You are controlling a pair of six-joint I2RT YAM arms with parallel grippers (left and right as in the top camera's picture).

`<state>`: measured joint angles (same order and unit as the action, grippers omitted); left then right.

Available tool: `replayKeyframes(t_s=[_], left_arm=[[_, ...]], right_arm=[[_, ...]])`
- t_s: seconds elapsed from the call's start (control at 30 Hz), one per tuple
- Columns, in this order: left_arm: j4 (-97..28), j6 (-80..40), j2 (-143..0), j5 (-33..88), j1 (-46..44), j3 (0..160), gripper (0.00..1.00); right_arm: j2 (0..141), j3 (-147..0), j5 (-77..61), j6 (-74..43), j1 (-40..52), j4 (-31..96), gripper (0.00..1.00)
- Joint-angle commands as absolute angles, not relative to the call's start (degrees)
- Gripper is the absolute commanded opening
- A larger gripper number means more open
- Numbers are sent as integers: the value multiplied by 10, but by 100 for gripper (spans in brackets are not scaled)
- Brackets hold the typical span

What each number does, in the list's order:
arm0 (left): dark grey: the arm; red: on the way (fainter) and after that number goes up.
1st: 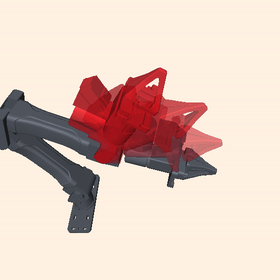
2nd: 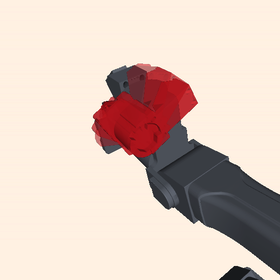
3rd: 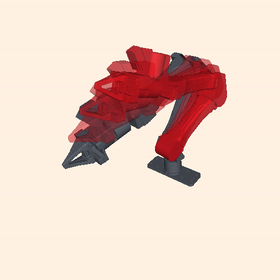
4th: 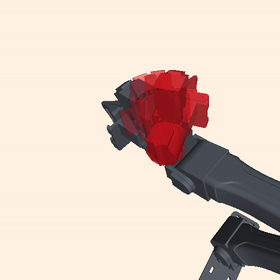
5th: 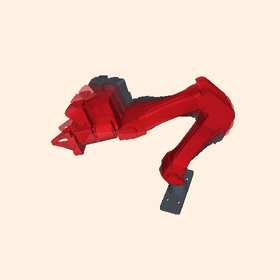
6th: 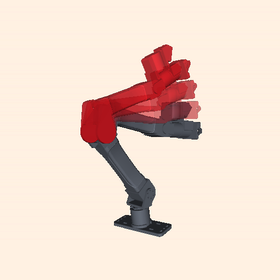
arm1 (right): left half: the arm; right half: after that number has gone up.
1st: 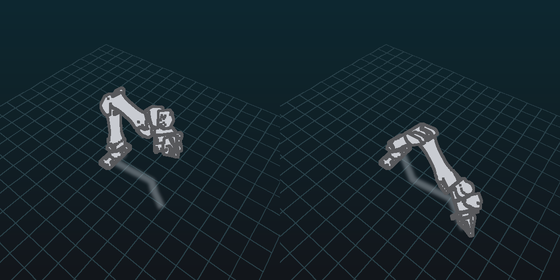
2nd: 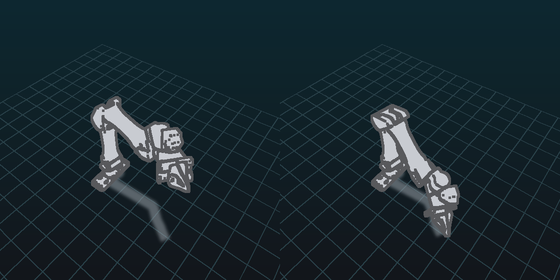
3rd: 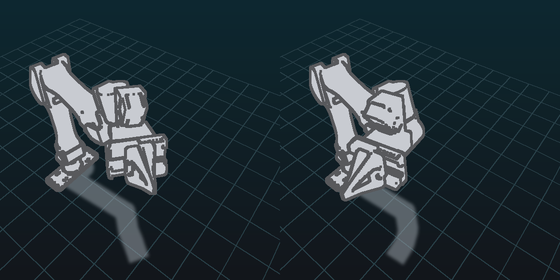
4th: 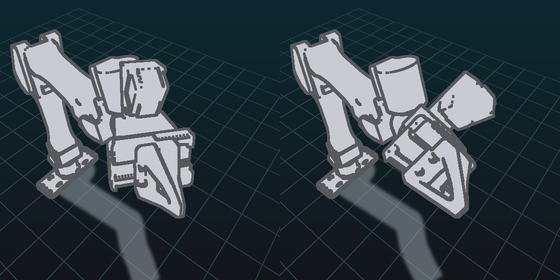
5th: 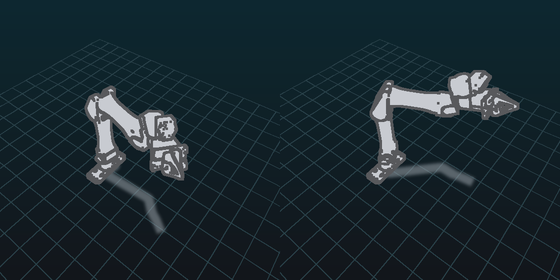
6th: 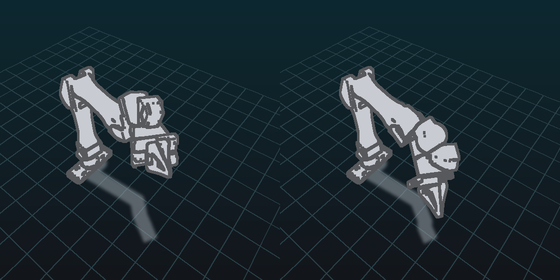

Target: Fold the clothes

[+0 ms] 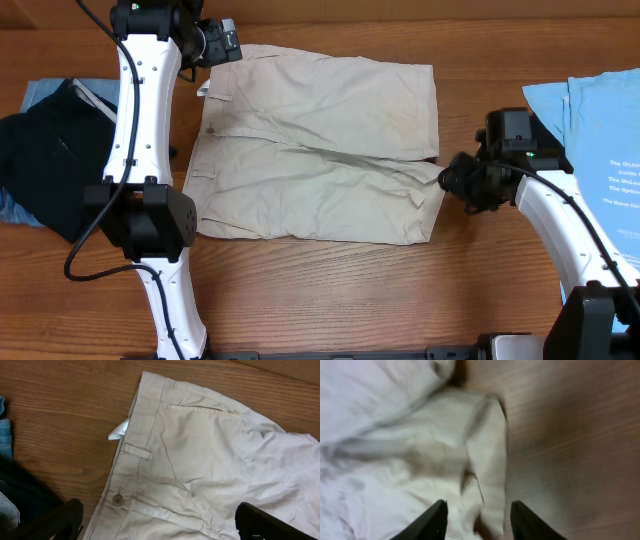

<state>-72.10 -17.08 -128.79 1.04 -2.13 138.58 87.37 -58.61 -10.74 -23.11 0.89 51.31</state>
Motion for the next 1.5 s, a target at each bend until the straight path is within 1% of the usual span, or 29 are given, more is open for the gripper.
replayKeyframes(t_s=[0.0,0.1,0.17,0.27,0.6,0.63,0.7,0.77,0.8,0.87,0.93,0.97,1.0,1.07,1.17,1.33,1.47], left_arm=[[-720,-180,-1288,9,-19,1391,100],[-720,-180,-1288,9,-19,1391,100],[-720,-180,-1288,9,-19,1391,100],[-720,-180,-1288,9,-19,1391,100],[-720,-180,-1288,9,-19,1391,100],[-720,-180,-1288,9,-19,1391,100],[-720,-180,-1288,9,-19,1391,100],[-720,-180,-1288,9,-19,1391,100],[-720,-180,-1288,9,-19,1391,100],[-720,-180,-1288,9,-19,1391,100],[-720,-180,-1288,9,-19,1391,100],[-720,-180,-1288,9,-19,1391,100],[-720,-180,-1288,9,-19,1391,100],[-720,-180,-1288,9,-19,1391,100],[-720,-180,-1288,9,-19,1391,100],[-720,-180,-1288,9,-19,1391,100],[-720,-180,-1288,9,-19,1391,100]], right_arm=[[868,-565,-113,-219,30,536,38],[868,-528,-112,-189,75,519,38],[868,-509,-100,-182,96,497,41],[868,-491,-91,-182,97,474,42],[868,-429,-122,-182,98,375,41],[868,-429,-128,-182,98,372,36],[868,-429,-141,-182,98,371,29],[868,-429,-143,-182,98,371,27],[868,-428,-143,-182,98,371,24],[868,-428,-152,-184,98,376,22],[868,-428,-152,-185,98,379,18],[868,-428,-151,-189,98,380,8],[868,-428,-150,-188,98,380,4],[866,-431,-141,-189,95,389,4],[842,-467,-102,-189,89,455,4],[800,-490,-12,-259,89,552,4],[804,-470,-10,-272,89,550,4]])
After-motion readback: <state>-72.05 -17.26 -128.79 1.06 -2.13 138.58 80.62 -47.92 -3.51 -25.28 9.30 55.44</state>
